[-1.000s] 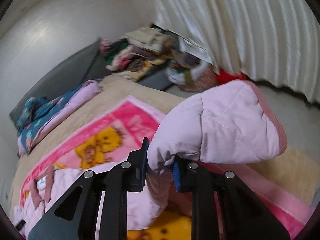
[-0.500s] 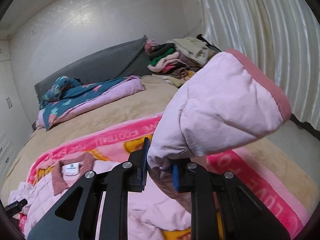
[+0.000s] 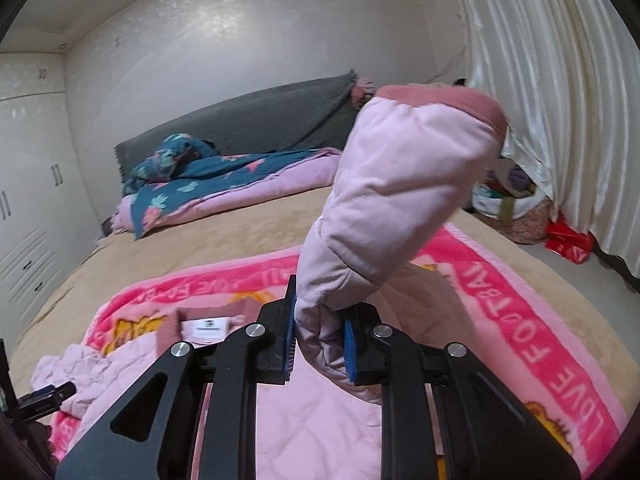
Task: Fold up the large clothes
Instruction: 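Lift the sleeve with the right gripper and lay it across the jacket front, then open the right gripper to release the sleeve and withdraw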
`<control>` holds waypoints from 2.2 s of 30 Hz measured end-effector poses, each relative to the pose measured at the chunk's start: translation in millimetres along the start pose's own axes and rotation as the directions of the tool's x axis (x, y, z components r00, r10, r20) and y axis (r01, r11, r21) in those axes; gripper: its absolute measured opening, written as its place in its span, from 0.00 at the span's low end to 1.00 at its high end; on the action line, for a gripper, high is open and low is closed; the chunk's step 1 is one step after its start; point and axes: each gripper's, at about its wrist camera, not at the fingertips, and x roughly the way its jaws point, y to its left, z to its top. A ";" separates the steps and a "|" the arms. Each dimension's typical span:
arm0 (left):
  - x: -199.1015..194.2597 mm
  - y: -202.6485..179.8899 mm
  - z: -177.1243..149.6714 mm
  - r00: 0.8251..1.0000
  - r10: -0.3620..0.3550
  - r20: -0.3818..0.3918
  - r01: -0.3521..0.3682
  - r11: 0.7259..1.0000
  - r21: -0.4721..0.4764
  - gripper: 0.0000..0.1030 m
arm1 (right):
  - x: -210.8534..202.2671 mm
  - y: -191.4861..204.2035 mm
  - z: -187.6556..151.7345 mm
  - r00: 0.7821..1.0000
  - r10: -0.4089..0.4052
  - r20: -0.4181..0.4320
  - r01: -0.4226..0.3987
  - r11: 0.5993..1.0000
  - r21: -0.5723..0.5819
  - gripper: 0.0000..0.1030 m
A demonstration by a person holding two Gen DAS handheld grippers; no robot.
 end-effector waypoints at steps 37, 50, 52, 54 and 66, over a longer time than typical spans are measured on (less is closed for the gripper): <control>22.6 81.6 4.6 0.889 -0.456 0.043 0.432 0.804 -0.409 0.92 | 101.1 241.3 -166.0 0.915 0.229 -0.333 -0.345 0.872 -0.348 0.26; 80.2 47.2 -27.0 0.879 -0.459 -0.130 0.376 0.834 -0.404 0.91 | 74.8 226.3 -187.8 0.846 0.304 -0.439 -0.456 0.839 -0.298 0.73; 85.5 40.2 -30.9 0.894 -0.421 -0.153 0.345 0.865 -0.365 0.80 | 71.1 203.3 -179.2 0.850 0.300 -0.434 -0.437 0.861 -0.259 0.73; 88.3 31.0 -34.7 0.909 -0.382 -0.167 0.317 0.894 -0.317 0.54 | 70.6 177.1 -172.1 0.858 0.280 -0.432 -0.401 0.889 -0.222 0.73; 60.4 18.4 -24.0 0.967 -0.234 -0.097 0.224 0.969 -0.105 0.15 | 85.4 27.2 -112.3 0.940 0.075 -0.331 -0.072 0.997 0.021 0.74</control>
